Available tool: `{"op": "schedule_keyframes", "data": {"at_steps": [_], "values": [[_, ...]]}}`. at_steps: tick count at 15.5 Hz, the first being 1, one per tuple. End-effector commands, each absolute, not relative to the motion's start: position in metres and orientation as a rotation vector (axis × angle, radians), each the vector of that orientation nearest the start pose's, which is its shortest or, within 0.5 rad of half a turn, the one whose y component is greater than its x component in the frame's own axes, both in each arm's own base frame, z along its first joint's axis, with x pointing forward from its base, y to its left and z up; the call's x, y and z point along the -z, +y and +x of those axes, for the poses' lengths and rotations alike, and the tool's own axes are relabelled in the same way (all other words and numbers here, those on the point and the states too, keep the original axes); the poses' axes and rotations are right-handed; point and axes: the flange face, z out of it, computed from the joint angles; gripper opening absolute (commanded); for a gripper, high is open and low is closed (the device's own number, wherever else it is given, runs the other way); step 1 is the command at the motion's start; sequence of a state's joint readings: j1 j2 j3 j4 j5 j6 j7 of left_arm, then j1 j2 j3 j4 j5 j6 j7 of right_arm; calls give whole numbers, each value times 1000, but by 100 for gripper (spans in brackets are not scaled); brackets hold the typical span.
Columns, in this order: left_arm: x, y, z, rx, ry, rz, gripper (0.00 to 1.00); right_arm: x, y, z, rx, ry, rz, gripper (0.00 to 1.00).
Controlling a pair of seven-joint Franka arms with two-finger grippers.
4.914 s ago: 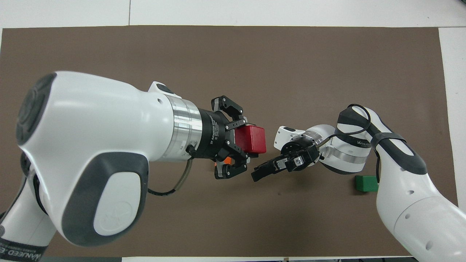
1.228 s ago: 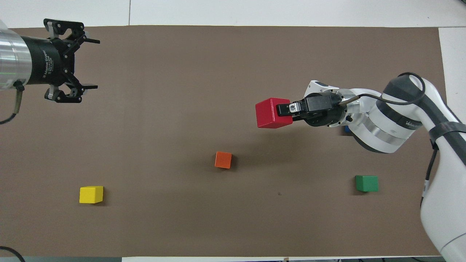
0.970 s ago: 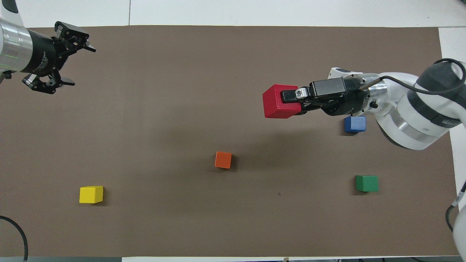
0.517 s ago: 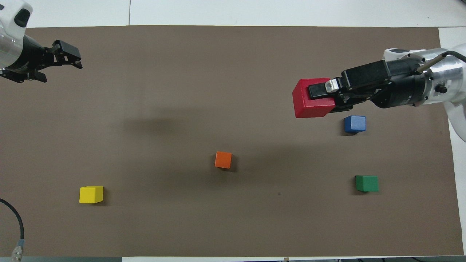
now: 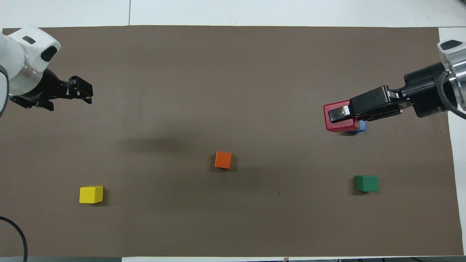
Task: Transfer red block to right arm and stack on blue block
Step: 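Lower the red cube onto the blue cube and open the right gripper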
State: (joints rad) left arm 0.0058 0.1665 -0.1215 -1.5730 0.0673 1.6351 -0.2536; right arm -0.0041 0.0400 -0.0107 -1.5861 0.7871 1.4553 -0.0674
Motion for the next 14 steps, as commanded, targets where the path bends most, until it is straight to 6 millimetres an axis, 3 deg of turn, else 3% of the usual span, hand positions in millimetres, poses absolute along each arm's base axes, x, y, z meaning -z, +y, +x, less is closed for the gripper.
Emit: {"op": "schedule_keyframes", "data": {"at_steps": [1, 3, 5, 7, 10, 12, 14], "values": [[-539, -51, 580, -143, -179, -3034, 100, -636, 67, 556, -63, -63, -2588, 0], [-553, -50, 572, -113, -183, -3035, 100, -629, 73, 558, -58, -89, -2719, 0], [-551, -49, 567, -136, -169, -3031, 100, -621, 59, 559, -42, -86, -2897, 0], [-574, -42, 553, -105, -125, -3034, 100, -613, 61, 559, -46, -119, -3069, 0], [-569, -38, 547, -133, -134, -3029, 100, -599, 45, 557, -81, -97, -3183, 0], [-565, -53, 543, -172, -96, -3022, 100, -575, 41, 558, -139, -74, -3195, 0], [-566, -50, 547, -137, -96, -3030, 100, -541, 40, 557, -187, 10, -3207, 0]]}}
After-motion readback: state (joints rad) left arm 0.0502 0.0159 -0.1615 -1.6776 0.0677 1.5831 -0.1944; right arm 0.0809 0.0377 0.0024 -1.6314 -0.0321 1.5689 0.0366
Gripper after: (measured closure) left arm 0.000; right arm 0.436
